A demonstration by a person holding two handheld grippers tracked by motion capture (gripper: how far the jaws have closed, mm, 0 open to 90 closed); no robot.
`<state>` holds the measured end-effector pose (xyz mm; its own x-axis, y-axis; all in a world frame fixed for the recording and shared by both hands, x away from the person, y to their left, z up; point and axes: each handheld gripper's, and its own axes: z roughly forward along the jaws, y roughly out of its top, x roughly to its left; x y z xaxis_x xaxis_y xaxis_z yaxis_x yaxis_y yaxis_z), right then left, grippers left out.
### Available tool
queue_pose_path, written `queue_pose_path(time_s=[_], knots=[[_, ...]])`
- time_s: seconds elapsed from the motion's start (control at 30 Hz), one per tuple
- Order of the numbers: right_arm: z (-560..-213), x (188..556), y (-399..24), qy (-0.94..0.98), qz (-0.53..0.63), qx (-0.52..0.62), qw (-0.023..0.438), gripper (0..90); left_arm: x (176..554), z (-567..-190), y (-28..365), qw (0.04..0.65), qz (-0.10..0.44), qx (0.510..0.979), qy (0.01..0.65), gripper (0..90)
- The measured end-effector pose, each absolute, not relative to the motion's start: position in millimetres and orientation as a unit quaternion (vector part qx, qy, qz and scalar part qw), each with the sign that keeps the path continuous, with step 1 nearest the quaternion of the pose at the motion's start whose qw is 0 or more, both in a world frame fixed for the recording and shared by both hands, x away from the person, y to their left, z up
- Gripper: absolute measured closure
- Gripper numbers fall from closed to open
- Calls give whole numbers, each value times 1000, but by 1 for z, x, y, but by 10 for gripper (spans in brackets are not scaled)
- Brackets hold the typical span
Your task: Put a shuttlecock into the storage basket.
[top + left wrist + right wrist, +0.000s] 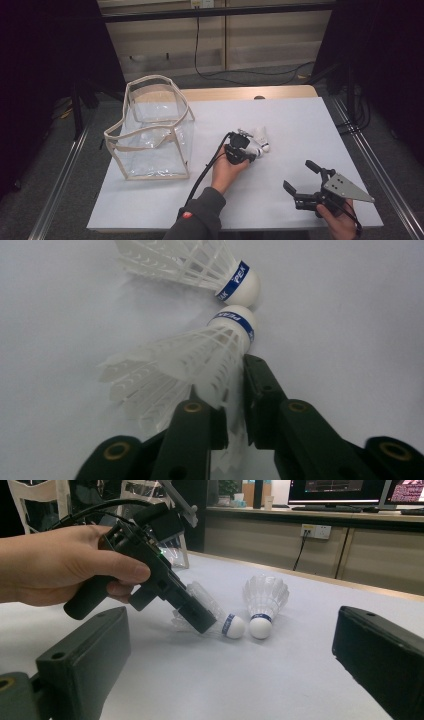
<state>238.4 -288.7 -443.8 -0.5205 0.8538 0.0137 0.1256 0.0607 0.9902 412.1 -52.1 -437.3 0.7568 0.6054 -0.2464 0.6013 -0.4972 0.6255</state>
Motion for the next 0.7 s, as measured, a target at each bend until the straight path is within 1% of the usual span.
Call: queue_pose_path(time_s=[0.23,0.7], knots=[[-444,239,-288,656,574,374,316,21,411,-430,-45,360,-3,867,344,878],[-444,239,-287,658,574,371,317,21,406,-408,-29,361,-35,871,332,885]])
